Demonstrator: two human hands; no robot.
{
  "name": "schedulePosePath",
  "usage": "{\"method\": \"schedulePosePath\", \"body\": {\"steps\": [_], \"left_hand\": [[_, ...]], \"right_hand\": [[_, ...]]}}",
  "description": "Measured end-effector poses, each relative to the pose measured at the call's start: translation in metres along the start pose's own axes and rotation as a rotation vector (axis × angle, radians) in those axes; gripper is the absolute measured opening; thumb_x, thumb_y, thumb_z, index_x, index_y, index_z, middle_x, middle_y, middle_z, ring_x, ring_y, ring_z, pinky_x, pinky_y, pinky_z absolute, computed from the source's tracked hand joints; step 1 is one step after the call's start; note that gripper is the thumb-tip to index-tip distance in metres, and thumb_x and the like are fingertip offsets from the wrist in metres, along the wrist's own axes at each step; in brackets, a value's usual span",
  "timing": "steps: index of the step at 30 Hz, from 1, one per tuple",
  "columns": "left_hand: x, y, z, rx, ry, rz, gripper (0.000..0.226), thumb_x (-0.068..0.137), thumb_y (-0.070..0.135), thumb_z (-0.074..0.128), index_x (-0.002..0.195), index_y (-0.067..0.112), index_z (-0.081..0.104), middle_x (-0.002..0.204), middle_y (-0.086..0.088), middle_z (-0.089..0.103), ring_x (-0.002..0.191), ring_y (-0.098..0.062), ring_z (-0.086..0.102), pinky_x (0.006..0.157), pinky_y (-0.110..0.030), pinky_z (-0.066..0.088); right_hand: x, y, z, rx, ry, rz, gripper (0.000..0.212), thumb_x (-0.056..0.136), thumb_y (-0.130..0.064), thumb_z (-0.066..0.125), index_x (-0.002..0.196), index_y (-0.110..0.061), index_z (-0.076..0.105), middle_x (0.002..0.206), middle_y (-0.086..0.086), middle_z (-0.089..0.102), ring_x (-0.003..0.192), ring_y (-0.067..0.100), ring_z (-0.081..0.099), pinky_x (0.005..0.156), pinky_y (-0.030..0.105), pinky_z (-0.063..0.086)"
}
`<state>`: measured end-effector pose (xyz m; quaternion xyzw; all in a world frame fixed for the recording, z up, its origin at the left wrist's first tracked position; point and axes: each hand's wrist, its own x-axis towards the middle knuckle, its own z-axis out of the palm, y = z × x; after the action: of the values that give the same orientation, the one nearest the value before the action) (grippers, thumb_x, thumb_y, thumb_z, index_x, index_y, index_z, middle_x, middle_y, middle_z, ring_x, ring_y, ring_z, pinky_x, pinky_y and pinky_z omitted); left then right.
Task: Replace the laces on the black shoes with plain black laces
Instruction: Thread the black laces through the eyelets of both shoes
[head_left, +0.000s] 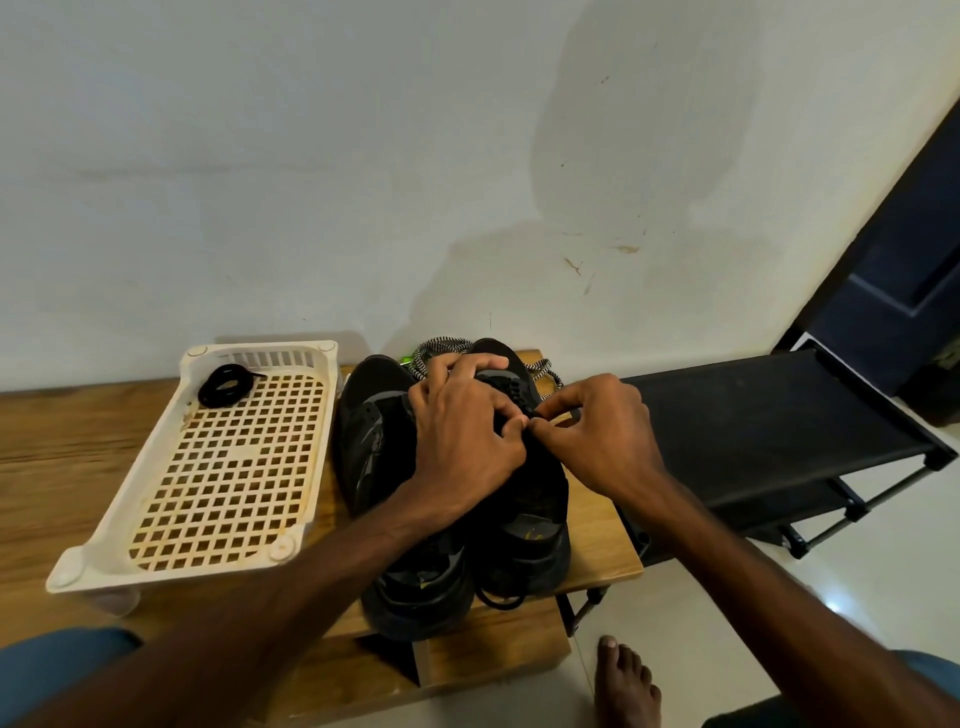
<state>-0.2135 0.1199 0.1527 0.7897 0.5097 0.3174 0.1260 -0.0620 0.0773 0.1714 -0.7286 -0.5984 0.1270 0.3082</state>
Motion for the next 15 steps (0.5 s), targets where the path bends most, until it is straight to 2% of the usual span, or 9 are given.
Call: {"method": "schedulePosePath", "body": {"steps": [2, 5, 7, 9, 15], "left_hand": [[0.000, 0.001, 0.002, 0.007, 0.013, -0.033, 0.002, 0.080, 0.033, 0.077, 0.081, 0.033, 0.079, 0.139, 0.023, 0.051, 0.134, -0.010, 0.026, 0.100, -0.029, 0.015], [0.002, 0.003, 0.004, 0.002, 0.002, -0.050, 0.004, 0.082, 0.033, 0.076, 0.083, 0.032, 0.079, 0.139, 0.023, 0.052, 0.135, -0.010, 0.026, 0.100, -0.029, 0.016], [0.002, 0.003, 0.005, -0.027, -0.005, -0.050, 0.003, 0.083, 0.033, 0.077, 0.084, 0.032, 0.080, 0.140, 0.022, 0.051, 0.134, -0.009, 0.025, 0.100, -0.029, 0.016], [0.003, 0.004, 0.004, -0.055, -0.018, -0.047, 0.002, 0.082, 0.032, 0.079, 0.084, 0.031, 0.080, 0.144, 0.020, 0.049, 0.134, -0.009, 0.024, 0.100, -0.031, 0.016], [0.003, 0.003, 0.003, -0.081, -0.046, -0.085, 0.011, 0.079, 0.025, 0.082, 0.085, 0.034, 0.080, 0.147, 0.019, 0.047, 0.137, -0.011, 0.023, 0.100, -0.032, 0.016]], "right_hand": [[0.001, 0.000, 0.000, 0.008, -0.027, -0.007, 0.015, 0.088, -0.028, 0.080, 0.101, -0.023, 0.081, 0.103, -0.004, 0.078, 0.076, 0.002, 0.068, 0.062, 0.012, 0.052], [0.003, 0.001, -0.001, 0.019, -0.065, -0.009, 0.014, 0.092, -0.026, 0.074, 0.104, -0.024, 0.080, 0.104, -0.006, 0.077, 0.083, 0.005, 0.071, 0.067, 0.017, 0.056], [0.005, 0.005, -0.003, 0.075, -0.086, 0.019, 0.013, 0.096, -0.023, 0.069, 0.102, -0.023, 0.080, 0.098, -0.009, 0.076, 0.082, 0.007, 0.073, 0.076, 0.031, 0.062], [0.008, 0.009, -0.006, 0.193, -0.123, 0.082, 0.014, 0.098, -0.018, 0.066, 0.100, -0.021, 0.079, 0.095, -0.009, 0.076, 0.077, 0.011, 0.076, 0.077, 0.039, 0.065], [0.014, 0.012, -0.011, 0.397, -0.221, 0.165, 0.009, 0.093, -0.013, 0.072, 0.099, -0.010, 0.079, 0.093, 0.004, 0.078, 0.084, 0.016, 0.077, 0.076, 0.041, 0.065]]}}
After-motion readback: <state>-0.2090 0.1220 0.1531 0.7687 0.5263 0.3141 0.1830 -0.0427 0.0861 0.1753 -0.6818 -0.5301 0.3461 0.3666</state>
